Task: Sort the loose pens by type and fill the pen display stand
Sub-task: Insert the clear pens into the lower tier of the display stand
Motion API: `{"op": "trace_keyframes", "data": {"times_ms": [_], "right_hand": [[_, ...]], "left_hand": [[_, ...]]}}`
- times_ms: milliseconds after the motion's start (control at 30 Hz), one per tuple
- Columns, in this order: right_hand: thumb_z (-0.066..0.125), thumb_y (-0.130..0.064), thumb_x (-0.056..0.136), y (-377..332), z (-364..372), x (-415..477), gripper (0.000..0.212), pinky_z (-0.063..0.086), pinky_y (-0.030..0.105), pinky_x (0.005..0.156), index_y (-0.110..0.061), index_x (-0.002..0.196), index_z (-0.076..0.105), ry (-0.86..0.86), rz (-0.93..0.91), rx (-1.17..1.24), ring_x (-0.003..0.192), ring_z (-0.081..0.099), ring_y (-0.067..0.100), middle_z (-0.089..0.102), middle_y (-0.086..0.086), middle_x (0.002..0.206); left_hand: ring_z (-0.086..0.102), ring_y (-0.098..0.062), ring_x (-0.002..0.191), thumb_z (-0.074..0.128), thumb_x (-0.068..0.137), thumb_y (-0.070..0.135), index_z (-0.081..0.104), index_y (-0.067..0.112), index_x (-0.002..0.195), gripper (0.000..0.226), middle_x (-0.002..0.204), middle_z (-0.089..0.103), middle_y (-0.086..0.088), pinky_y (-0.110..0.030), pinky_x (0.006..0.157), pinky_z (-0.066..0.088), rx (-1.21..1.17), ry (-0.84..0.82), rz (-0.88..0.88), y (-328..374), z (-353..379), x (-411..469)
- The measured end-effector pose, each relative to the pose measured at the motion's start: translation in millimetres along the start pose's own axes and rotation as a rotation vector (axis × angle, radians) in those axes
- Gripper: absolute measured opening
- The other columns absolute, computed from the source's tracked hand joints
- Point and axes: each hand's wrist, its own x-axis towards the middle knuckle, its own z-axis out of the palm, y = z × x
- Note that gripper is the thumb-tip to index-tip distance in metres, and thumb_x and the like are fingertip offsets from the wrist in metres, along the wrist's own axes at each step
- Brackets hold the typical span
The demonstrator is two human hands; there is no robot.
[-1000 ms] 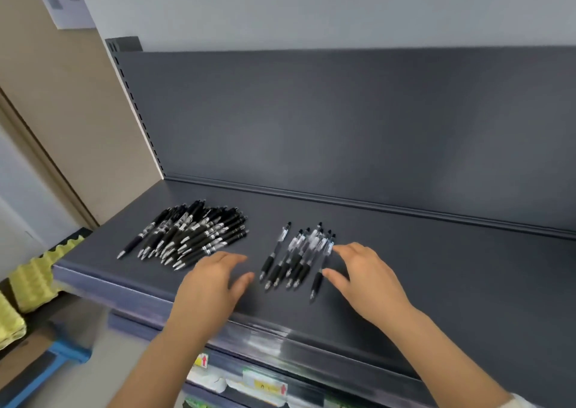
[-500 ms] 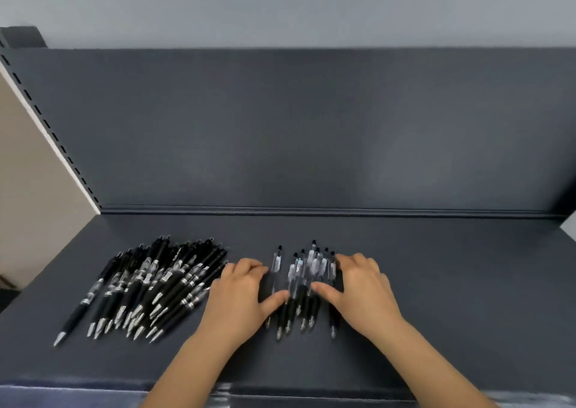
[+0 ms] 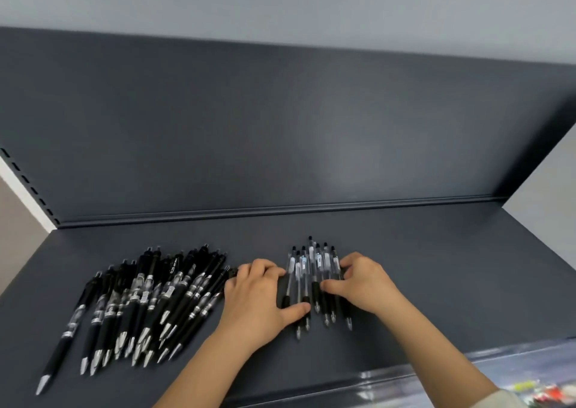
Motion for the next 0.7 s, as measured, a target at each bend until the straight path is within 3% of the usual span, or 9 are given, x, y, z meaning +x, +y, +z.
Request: {"op": "trace_keyframes", "data": {"times_ms": [167,333,500,700], "right_hand": [[0.071,-0.05,0.074,10.2,-4.5,1.4,0.06,0.05,0.034,0.085,-0.018,0.122,0.052,-0.021,0.004,0.017,0.097,0.058,0.017,0.059,-0.001,0.107],[0.068,-0.047,0.077,24.8,-11.2,0.0,0.053,0.05,0.033,0.085,-0.02,0.12,0.052,-0.017,-0.034,0.033,0.095,0.058,0.016,0.058,-0.004,0.099],[0.067,-0.044,0.08,36.9,-17.9,2.2,0.051,0.05,0.032,0.083,-0.02,0.123,0.052,-0.005,-0.081,0.05,0.092,0.058,0.015,0.055,-0.008,0.09],[0.064,-0.038,0.085,53.5,-29.1,2.9,0.045,0.048,0.028,0.082,-0.018,0.123,0.053,-0.004,-0.147,0.086,0.087,0.055,0.011,0.052,-0.012,0.078]], "left_hand": [[0.03,-0.011,0.117,0.058,0.075,0.065,0.05,0.031,0.117,0.055,0.113,0.032,0.014,-0.028,0.096,0.027,-0.074,-0.053,-0.072,9.1,-2.2,-2.4],[0.029,-0.015,0.123,0.055,0.081,0.058,0.041,0.026,0.133,0.062,0.128,0.033,0.008,-0.032,0.102,0.032,-0.056,-0.082,-0.132,23.2,0.7,0.0],[0.028,-0.017,0.127,0.043,0.084,0.066,0.034,0.021,0.139,0.071,0.135,0.032,0.005,-0.033,0.103,0.031,-0.04,-0.055,-0.162,42.1,5.5,2.5],[0.024,-0.018,0.129,0.057,0.082,0.056,0.033,0.017,0.138,0.072,0.136,0.027,0.001,-0.032,0.104,0.031,-0.08,-0.126,-0.221,59.8,4.6,16.3]]}}
